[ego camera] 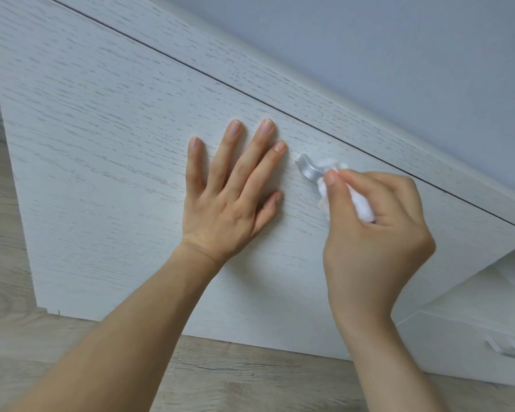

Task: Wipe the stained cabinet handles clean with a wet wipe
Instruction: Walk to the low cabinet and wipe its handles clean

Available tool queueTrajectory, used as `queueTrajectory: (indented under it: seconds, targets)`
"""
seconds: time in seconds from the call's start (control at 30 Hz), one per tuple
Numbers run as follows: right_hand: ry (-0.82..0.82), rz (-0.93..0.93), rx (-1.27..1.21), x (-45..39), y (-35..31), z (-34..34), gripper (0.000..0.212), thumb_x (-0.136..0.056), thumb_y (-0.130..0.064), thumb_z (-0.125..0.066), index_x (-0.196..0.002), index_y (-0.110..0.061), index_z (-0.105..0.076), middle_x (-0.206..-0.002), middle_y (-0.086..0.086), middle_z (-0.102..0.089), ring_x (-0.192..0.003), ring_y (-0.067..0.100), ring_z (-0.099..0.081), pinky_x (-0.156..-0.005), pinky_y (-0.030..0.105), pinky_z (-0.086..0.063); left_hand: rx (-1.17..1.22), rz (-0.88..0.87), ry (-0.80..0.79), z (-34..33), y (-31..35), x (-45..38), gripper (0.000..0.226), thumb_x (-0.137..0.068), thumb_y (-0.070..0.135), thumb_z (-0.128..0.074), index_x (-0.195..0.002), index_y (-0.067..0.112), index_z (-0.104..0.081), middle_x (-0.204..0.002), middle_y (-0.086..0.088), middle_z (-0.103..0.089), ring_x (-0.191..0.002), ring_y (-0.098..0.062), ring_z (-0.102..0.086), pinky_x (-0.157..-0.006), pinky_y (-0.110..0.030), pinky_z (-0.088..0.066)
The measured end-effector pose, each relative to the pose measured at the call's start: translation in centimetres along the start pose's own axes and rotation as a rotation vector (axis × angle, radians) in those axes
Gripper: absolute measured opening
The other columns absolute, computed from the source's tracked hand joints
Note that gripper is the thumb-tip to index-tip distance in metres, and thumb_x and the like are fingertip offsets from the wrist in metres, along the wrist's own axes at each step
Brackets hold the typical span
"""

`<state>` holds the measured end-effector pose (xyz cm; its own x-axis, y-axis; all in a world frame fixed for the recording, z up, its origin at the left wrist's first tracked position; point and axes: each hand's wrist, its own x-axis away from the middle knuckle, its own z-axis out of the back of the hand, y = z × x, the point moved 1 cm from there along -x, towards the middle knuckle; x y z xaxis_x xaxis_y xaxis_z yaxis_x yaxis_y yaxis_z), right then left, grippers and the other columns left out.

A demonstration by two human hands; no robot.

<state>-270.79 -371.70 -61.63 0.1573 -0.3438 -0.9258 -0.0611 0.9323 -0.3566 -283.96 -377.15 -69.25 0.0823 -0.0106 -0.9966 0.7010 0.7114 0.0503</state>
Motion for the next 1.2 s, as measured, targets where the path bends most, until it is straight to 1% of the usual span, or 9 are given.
queueTrajectory:
  seconds: [0.1,0.23,0.37,0.5,0.63,0.77,0.9,1.07,1.2]
  targets:
    - [0.030,-0.066,-0.042,0.3,0.3,0.0,0.006,-0.081,-0.007,-0.069,-0.086,-0.007,-0.073,-0.083,-0.003,-0.056,-0.076,-0.012,-0.053,-0.072,-0.001,-0.035,-0.004,0.005,-0.001,0.0,0.0,0.1,0.057,-0.097,0.042,-0.040,-0.147,0.015,-0.029,-0.150,-0.001,-0.030,-0.144,-0.027,-0.013,-0.116,-0.049,-0.004]
    - [-0.010,0.032,-0.038,0.6,-1.0,-1.8,0.009,-0.081,-0.004,-0.069,-0.089,-0.006,-0.074,-0.083,0.006,-0.055,-0.075,0.004,-0.054,-0.073,0.004,-0.039,-0.002,0.009,0.010,-0.3,-0.1,0.1,0.058,-0.097,0.043,-0.041,-0.147,0.016,-0.030,-0.150,-0.002,-0.030,-0.144,-0.027,-0.014,-0.116,-0.049,-0.003]
    - [-0.038,0.125,0.051,0.3,-1.4,-2.9,0.005,-0.079,-0.002,-0.071,-0.084,-0.003,-0.073,-0.082,0.013,-0.060,-0.075,0.009,-0.052,-0.077,-0.003,-0.031,-0.008,0.012,0.028,-0.4,-0.1,0.1,0.063,-0.094,0.045,-0.047,-0.147,0.017,-0.029,-0.151,-0.001,-0.030,-0.148,-0.021,-0.006,-0.117,-0.049,-0.003]
    - [0.014,0.189,0.058,0.5,-0.5,-2.5,0.005,-0.078,-0.001,-0.073,-0.082,-0.004,-0.074,-0.078,0.011,-0.063,-0.070,0.021,-0.060,-0.071,0.012,-0.040,0.016,0.000,0.006,-0.1,-0.2,-0.1,0.055,-0.097,0.043,-0.036,-0.145,0.016,-0.031,-0.149,-0.002,-0.030,-0.140,-0.028,-0.016,-0.116,-0.047,-0.002]
    - [0.078,0.172,-0.028,0.7,0.2,-2.1,0.005,-0.078,-0.001,-0.073,-0.082,-0.004,-0.075,-0.077,0.008,-0.061,-0.071,0.011,-0.057,-0.070,0.011,-0.044,0.018,-0.010,0.001,0.3,-0.1,-0.3,0.055,-0.096,0.041,-0.040,-0.144,0.013,-0.033,-0.151,0.000,-0.028,-0.136,-0.033,-0.025,-0.115,-0.049,-0.004]
    - [0.102,0.002,-0.117,0.6,1.2,-1.0,0.010,-0.078,-0.002,-0.072,-0.088,-0.004,-0.074,-0.082,-0.003,-0.054,-0.077,-0.002,-0.054,-0.074,0.004,-0.041,0.011,-0.012,-0.015,0.6,-0.1,-0.3,0.056,-0.096,0.040,-0.043,-0.143,0.012,-0.033,-0.147,-0.003,-0.028,-0.134,-0.035,-0.028,-0.114,-0.049,-0.005]
    - [0.090,-0.185,-0.184,0.2,1.8,0.1,0.015,-0.080,-0.006,-0.071,-0.094,-0.008,-0.072,-0.084,-0.012,-0.054,-0.081,-0.007,-0.057,-0.075,0.006,-0.043,0.005,-0.012,-0.023,0.7,-0.1,-0.3,0.055,-0.097,0.040,-0.042,-0.143,0.012,-0.032,-0.147,-0.003,-0.029,-0.134,-0.036,-0.028,-0.114,-0.050,-0.005]
    - [0.178,-0.432,-0.227,0.0,2.6,1.3,0.009,-0.083,-0.009,-0.069,-0.091,-0.008,-0.073,-0.090,-0.006,-0.063,-0.086,-0.004,-0.062,-0.078,0.008,-0.046,0.007,-0.013,-0.029,0.7,-0.1,-0.3,0.055,-0.098,0.039,-0.041,-0.144,0.012,-0.031,-0.147,-0.003,-0.027,-0.134,-0.037,-0.026,-0.113,-0.050,-0.004]
    - [0.245,-0.666,-0.259,-0.7,4.0,2.0,0.014,-0.087,-0.011,-0.064,-0.079,-0.020,-0.069,-0.094,-0.004,-0.066,-0.077,-0.010,-0.062,-0.067,0.004,-0.046,0.011,-0.009,-0.037,0.9,-0.1,-0.4,0.055,-0.098,0.037,-0.043,-0.144,0.010,-0.031,-0.148,-0.006,-0.030,-0.134,-0.037,-0.025,-0.113,-0.050,-0.003]
